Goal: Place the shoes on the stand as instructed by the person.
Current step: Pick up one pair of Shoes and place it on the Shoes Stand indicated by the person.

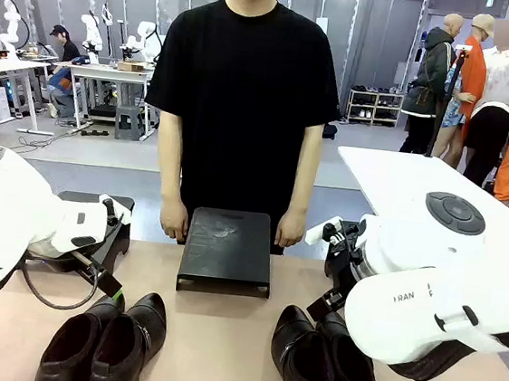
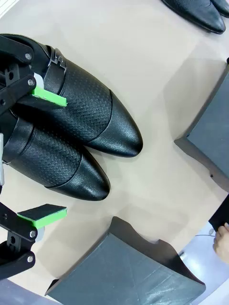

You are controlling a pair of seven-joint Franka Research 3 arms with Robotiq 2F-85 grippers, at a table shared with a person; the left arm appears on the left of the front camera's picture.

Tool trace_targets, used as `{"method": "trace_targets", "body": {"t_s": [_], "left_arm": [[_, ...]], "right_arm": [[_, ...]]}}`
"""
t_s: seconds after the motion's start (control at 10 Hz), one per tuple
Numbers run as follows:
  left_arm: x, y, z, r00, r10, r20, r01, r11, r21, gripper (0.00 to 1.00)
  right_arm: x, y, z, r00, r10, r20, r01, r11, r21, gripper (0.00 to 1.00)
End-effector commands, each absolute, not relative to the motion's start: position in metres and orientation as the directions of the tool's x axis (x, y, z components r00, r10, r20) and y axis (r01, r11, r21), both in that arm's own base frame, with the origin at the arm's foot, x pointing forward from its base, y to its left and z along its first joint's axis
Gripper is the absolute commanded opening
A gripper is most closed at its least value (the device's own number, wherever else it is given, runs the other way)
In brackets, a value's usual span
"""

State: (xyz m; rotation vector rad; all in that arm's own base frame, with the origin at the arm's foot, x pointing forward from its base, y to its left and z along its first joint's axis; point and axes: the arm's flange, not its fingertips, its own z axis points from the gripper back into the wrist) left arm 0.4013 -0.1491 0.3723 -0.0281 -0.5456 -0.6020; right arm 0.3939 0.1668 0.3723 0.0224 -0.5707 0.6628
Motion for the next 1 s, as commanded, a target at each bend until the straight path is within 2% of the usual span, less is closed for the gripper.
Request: {"method": "trace_targets", "body": {"t_s": [0.0, 0.9], "left_arm": [[0.4012, -0.1494, 0.3723, 0.687, -0.531, 0.495, 0.546, 0.828, 0.130, 1.00], [0.4012, -0.1494, 0.3723, 0.687, -0.531, 0.495, 0.546, 0.828, 0.130, 1.00]], "right_arm": [[0.3939, 0.1668, 0.3723, 0.641, 0.575, 0.508, -0.587, 0.794, -0.158, 1.00], [0.3939, 0.1668, 0.3723, 0.641, 0.575, 0.508, -0.587, 0.794, -0.158, 1.00]]}}
